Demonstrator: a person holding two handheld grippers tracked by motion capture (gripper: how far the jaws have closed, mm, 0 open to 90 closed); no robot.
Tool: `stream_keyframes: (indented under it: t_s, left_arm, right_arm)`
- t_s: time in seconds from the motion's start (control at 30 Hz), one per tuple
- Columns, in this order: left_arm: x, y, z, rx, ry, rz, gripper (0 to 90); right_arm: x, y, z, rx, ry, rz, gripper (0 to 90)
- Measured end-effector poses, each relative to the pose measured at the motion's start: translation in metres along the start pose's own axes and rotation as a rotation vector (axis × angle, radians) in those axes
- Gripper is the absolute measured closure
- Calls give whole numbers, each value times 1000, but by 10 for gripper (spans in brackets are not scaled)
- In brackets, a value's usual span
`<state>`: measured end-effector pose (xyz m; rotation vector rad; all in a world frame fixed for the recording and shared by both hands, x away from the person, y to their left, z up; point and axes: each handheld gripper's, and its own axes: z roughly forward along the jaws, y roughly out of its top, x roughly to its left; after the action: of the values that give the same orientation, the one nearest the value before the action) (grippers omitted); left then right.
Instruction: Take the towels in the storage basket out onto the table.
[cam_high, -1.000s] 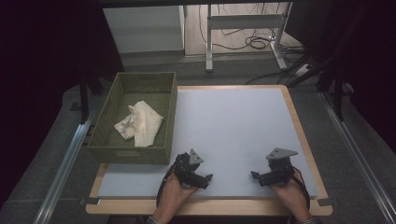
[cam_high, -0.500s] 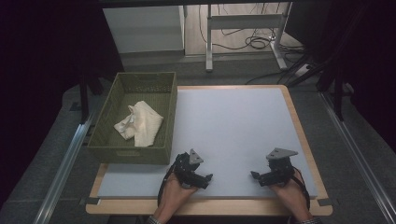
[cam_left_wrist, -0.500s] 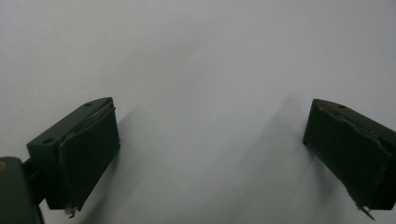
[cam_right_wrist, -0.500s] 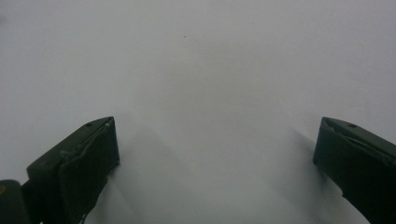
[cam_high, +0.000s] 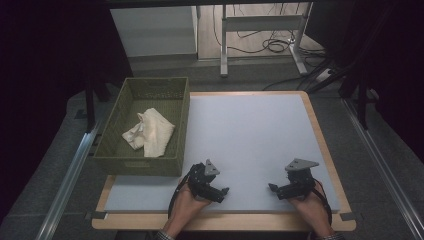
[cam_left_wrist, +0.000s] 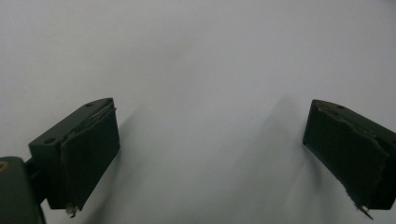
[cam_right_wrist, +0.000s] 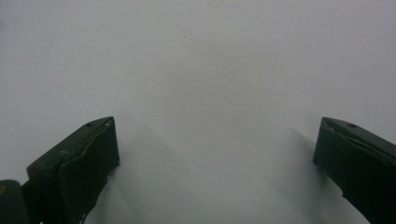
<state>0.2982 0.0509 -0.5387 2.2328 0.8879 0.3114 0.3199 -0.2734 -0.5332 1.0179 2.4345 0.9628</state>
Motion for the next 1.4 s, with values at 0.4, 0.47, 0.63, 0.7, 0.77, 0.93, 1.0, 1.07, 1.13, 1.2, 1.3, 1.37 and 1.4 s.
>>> stream_keyframes:
  t_s: [0.4,0.47,0.63,0.7,0.77,0.93,1.0,1.07,1.13,1.2,1.3,1.37,1.4]
  left_arm:
    - [-2,19,-9,-14,-42,12,44]
    - [-2,22,-10,-18,-46,16,49]
    - [-3,30,-11,-16,-48,26,54]
    - [-2,34,-12,-18,-58,30,54]
    - [-1,39,-13,-24,-75,27,54]
    - [1,53,-16,-29,-78,43,53]
    - [3,60,-18,-34,-84,42,52]
    - [6,66,-21,-44,-98,37,49]
    - [7,73,-24,-53,-111,44,49]
    - [9,79,-27,-58,-113,52,49]
    - [12,88,-30,-60,-111,61,46]
    - [15,94,-33,-60,-114,61,46]
    - [17,97,-35,-58,-112,65,44]
  right_arm:
    - [0,0,0,-1,-1,-1,2]
    - [0,0,0,-1,0,-1,2]
    - [0,0,0,-1,0,-1,2]
    - [0,0,0,-2,0,-1,2]
    - [0,0,0,-2,0,-1,2]
    - [0,0,0,-2,0,-1,2]
    - [0,0,0,-2,-1,-1,2]
    - [0,0,0,-2,0,-1,2]
    - [0,0,0,-2,0,-1,2]
    - [0,0,0,-2,0,-1,2]
    - [0,0,0,-1,0,-2,2]
    - [0,0,0,-1,0,-2,2]
    - [0,0,0,-1,1,-2,2]
